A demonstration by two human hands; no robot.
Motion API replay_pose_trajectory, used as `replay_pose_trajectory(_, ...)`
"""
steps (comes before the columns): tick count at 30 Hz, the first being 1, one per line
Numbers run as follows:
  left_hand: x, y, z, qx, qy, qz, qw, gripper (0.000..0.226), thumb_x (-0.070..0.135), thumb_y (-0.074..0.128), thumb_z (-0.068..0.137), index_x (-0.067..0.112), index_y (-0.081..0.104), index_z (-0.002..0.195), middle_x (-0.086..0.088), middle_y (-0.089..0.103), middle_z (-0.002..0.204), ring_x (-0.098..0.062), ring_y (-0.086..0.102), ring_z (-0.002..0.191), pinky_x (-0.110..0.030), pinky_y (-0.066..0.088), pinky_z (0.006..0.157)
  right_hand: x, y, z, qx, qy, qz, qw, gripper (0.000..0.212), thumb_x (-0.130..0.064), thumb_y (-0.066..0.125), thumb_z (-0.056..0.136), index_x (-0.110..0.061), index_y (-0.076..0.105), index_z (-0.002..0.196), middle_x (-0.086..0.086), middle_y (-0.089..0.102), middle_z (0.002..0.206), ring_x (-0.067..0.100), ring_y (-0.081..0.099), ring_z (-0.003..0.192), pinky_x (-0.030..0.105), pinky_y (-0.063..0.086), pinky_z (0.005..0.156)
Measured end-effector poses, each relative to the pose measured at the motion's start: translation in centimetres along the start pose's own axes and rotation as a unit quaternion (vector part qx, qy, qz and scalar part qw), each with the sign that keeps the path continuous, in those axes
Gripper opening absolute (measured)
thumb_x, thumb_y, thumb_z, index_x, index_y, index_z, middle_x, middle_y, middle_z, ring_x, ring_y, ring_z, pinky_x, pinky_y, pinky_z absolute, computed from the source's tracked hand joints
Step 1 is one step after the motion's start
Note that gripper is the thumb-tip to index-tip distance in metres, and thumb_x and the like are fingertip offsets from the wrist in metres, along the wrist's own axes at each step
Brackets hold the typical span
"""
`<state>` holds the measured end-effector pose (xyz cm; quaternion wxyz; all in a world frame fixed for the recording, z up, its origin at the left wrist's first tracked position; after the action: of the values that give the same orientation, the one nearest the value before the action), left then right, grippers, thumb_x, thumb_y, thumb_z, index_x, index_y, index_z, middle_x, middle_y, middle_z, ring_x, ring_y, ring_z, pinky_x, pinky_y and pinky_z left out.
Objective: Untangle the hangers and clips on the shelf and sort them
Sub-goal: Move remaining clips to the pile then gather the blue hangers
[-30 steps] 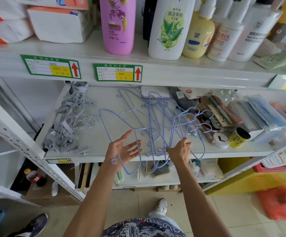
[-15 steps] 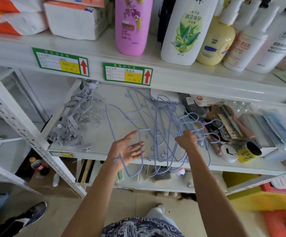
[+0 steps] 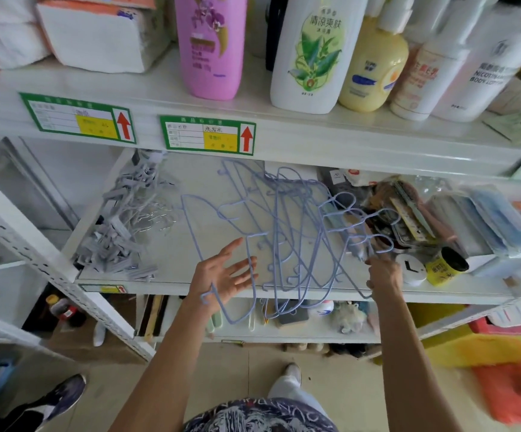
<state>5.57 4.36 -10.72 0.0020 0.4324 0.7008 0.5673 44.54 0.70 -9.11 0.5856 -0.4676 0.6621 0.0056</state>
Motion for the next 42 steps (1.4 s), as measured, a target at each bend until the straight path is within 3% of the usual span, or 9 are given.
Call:
replay_pose_trajectory(4, 0.2, 0.7, 0.0, -0.011, 0.0, 0.001, 1.0, 0.081, 0.019, 0.08, 0.06, 0.021, 0.057, 0.138, -0.029, 0.044, 0.138, -0.042, 0.052, 0.121, -0.051, 0.047, 0.1, -2.6, -1.9, -1.6, 0.027, -0.03, 0.077, 0.996, 0.019, -0.02, 0.057, 0.094, -0.013, 0.073, 0.088, 0.005, 0.05, 0.057, 0.018, 0.042, 0.043, 0.024, 0.038, 0.042)
replay_pose_trajectory(8, 0.2, 1.0, -0.1, -0.011, 0.002, -0.017, 1.0, 0.072, 0.019, 0.073, 0.069, 0.02, 0.056, 0.139, -0.028, 0.045, 0.134, -0.041, 0.053, 0.117, -0.051, 0.049, 0.095, -5.7, -4.3, -2.6, 0.062, -0.077, 0.097, 0.99, 0.02, -0.02, 0.057, 0.092, -0.015, 0.073, 0.083, 0.009, 0.067, 0.072, 0.022, 0.054, 0.053, 0.019, 0.04, 0.037)
replay_pose_trajectory(11, -0.2, 0.6, 0.2, 0.006, -0.007, -0.03, 1.0, 0.051, 0.017, 0.052, 0.088, 0.02, 0.056, 0.138, -0.028, 0.047, 0.132, -0.04, 0.056, 0.114, -0.051, 0.049, 0.095, -7.5, -6.0, -3.4, 0.093, -0.109, 0.078, 0.987, 0.019, -0.024, 0.055, 0.091, -0.019, 0.072, 0.085, 0.007, 0.07, 0.078, 0.024, 0.067, 0.067, 0.024, 0.051, 0.053)
replay_pose_trajectory(16, -0.4, 0.5, 0.3, 0.011, -0.013, -0.032, 0.999, 0.048, 0.016, 0.048, 0.092, 0.019, 0.057, 0.138, -0.029, 0.049, 0.131, -0.04, 0.058, 0.11, -0.051, 0.047, 0.097, -7.2, -7.7, -4.1, 0.164, -0.127, 0.015, 0.978, 0.03, -0.03, 0.05, 0.093, -0.018, 0.076, 0.099, 0.012, 0.07, 0.085, 0.034, 0.067, 0.078, 0.046, 0.059, 0.076)
replay_pose_trajectory(25, -0.2, -0.8, 0.4, 0.022, -0.025, -0.032, 0.999, 0.048, 0.017, 0.051, 0.091, 0.017, 0.055, 0.139, -0.032, 0.045, 0.141, -0.042, 0.057, 0.114, -0.052, 0.047, 0.097, -5.4, -10.2, -4.5, 0.165, -0.165, 0.093, 0.968, 0.026, -0.028, 0.054, 0.085, -0.037, 0.068, 0.066, 0.005, 0.064, 0.072, 0.03, 0.057, 0.059, 0.046, 0.054, 0.051)
replay_pose_trajectory(28, 0.0, -1.1, 0.3, 0.025, -0.023, -0.031, 0.999, 0.054, 0.016, 0.058, 0.085, 0.015, 0.054, 0.139, -0.032, 0.043, 0.144, -0.043, 0.056, 0.115, -0.053, 0.046, 0.099, -4.0, -10.6, -4.9, 0.128, -0.141, 0.191, 0.963, 0.023, -0.03, 0.056, 0.088, -0.022, 0.073, 0.074, 0.006, 0.051, 0.064, 0.019, 0.037, 0.049, 0.024, 0.032, 0.04)
replay_pose_trajectory(31, -0.1, -1.4, 0.2, 0.026, -0.023, -0.021, 0.999, 0.057, 0.017, 0.061, 0.084, 0.013, 0.053, 0.139, -0.033, 0.042, 0.144, -0.044, 0.056, 0.115, -0.054, 0.047, 0.099, -2.2, -9.9, -5.1, 0.105, -0.08, 0.277, 0.952, 0.024, -0.025, 0.057, 0.096, -0.015, 0.066, 0.076, -0.002, 0.039, 0.057, 0.011, 0.032, 0.043, 0.02, 0.026, 0.037)
replay_pose_trajectory(38, -0.5, -1.6, 0.2, 0.03, -0.024, -0.017, 0.999, 0.054, 0.018, 0.057, 0.086, 0.015, 0.053, 0.14, -0.032, 0.046, 0.142, -0.044, 0.056, 0.118, -0.053, 0.048, 0.098, -2.2, -8.1, -5.4, 0.129, -0.091, 0.262, 0.952, 0.028, -0.029, 0.054, 0.097, -0.019, 0.063, 0.073, -0.002, 0.043, 0.054, 0.013, 0.036, 0.041, 0.02, 0.032, 0.041)
replay_pose_trajectory(42, -0.5, -1.5, 0.2, 0.032, -0.023, -0.017, 0.999, 0.052, 0.019, 0.056, 0.087, 0.016, 0.054, 0.139, -0.032, 0.047, 0.142, -0.045, 0.054, 0.121, -0.054, 0.048, 0.098, -2.6, -9.0, -4.9, 0.171, -0.119, 0.201, 0.957, 0.029, -0.047, 0.051, 0.084, -0.031, 0.068, 0.068, -0.002, 0.054, 0.061, 0.02, 0.051, 0.057, 0.036, 0.047, 0.053)
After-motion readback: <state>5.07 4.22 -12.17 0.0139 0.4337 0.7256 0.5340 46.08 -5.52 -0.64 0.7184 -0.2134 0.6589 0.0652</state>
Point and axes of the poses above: each hand's wrist, its own z-axis towards the middle knuckle, its own y-axis out of the palm, x = y × z, the point moved 10 cm from there along z, towards the middle knuckle
